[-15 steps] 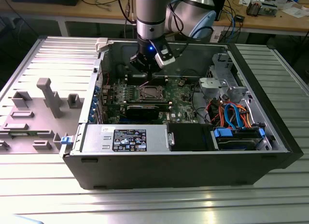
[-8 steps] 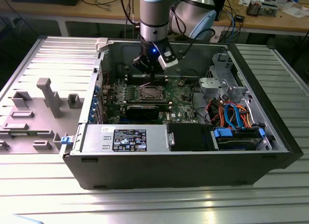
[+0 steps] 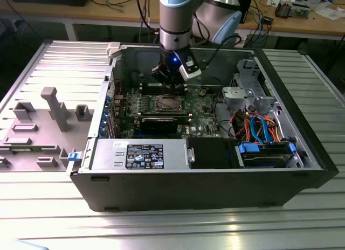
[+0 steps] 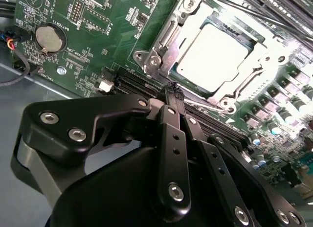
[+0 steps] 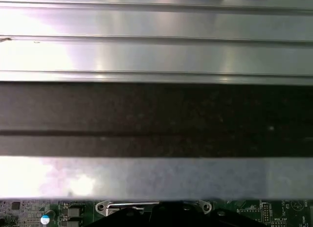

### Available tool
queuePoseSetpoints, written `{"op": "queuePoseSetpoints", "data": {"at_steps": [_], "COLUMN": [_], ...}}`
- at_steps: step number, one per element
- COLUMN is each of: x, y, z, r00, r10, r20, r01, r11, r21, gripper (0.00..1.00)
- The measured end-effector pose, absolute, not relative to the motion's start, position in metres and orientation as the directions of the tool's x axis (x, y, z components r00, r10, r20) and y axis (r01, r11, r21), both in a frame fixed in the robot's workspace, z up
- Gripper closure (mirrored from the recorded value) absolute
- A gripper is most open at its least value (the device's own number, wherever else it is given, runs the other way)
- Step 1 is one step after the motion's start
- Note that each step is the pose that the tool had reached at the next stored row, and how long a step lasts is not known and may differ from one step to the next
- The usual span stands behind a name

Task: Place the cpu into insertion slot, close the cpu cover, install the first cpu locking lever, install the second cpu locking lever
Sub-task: 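Install the first cpu locking lever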

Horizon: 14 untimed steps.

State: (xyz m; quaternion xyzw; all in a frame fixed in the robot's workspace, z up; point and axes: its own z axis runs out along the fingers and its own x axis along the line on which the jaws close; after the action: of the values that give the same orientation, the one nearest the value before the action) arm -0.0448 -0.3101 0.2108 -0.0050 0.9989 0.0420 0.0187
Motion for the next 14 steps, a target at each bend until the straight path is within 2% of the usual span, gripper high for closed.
{"op": "queuePoseSetpoints", "data": {"at_steps": [14], "x": [-0.0427], "y": [-0.3101], "z": [0.2061], "r00": [-0.999], "r10": [-0.007], "r20": [-0.038], "r01": [-0.01], "r11": [0.996], "r21": [0.085], "gripper": [0.89]}}
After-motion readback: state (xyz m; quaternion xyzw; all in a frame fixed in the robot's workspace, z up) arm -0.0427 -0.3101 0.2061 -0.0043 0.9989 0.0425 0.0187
